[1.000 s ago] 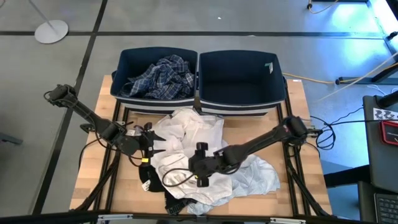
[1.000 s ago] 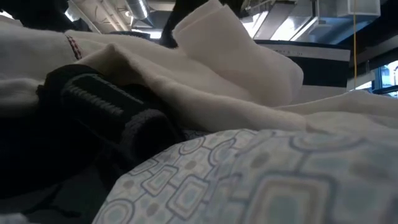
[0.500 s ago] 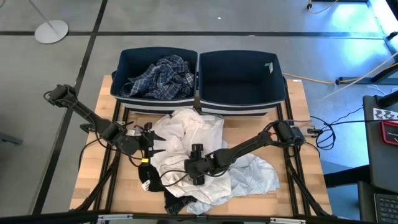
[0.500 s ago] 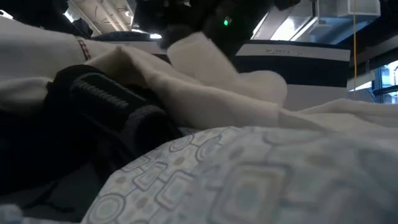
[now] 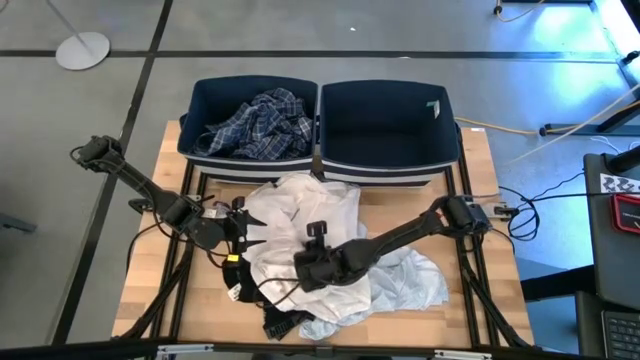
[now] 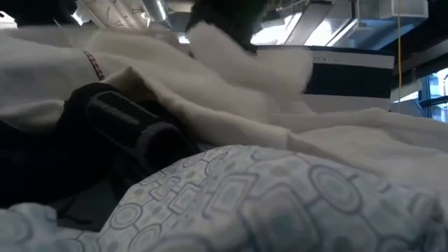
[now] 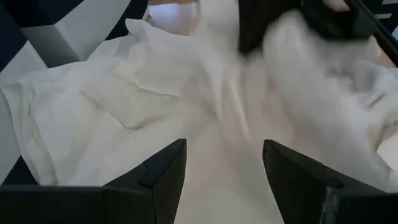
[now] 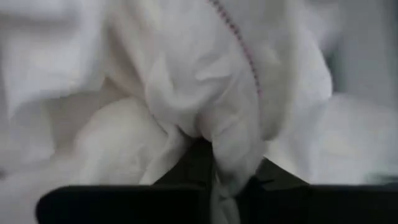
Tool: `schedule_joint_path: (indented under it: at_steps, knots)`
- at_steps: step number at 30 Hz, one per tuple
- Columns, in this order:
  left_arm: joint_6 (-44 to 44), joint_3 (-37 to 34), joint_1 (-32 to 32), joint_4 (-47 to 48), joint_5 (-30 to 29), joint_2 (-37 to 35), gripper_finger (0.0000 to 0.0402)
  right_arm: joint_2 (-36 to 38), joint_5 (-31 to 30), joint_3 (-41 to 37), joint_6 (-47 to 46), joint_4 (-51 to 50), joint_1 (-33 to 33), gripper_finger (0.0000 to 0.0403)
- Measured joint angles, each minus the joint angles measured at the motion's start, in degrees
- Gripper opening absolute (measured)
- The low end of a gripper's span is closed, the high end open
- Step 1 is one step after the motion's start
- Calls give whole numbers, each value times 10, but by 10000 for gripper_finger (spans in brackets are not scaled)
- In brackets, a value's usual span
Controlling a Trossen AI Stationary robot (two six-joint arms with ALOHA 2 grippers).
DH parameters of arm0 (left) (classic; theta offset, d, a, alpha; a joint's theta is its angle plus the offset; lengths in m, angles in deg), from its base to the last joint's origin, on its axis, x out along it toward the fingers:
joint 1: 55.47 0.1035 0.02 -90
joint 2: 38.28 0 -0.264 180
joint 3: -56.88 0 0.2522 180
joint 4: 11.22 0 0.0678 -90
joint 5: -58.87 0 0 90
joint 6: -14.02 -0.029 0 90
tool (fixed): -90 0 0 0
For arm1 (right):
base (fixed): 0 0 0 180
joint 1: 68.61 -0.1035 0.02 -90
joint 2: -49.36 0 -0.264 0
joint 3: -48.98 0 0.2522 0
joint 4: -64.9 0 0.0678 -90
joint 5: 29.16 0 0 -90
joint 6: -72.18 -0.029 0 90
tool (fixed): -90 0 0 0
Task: Sort clothes
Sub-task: Put the white polo shirt into the right blue laundry bin
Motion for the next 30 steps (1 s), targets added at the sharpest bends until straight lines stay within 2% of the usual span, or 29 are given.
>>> schedule_joint_path:
  at_steps: [5,10,15,24,30]
  knots:
    - [0,0,0,2,0,0,203,13,-96,117,19,-114,-20,17]
    - [0,0,0,5,-1,0,203,29,-189,217,19,-220,-27,17]
    - [7,0,0,17,0,0,203,54,-276,285,19,-303,-26,24]
    - [27,0,0,22,0,0,203,146,-397,281,86,-287,-14,26]
    - [41,0,0,21,0,0,203,210,-442,281,111,-285,27,28]
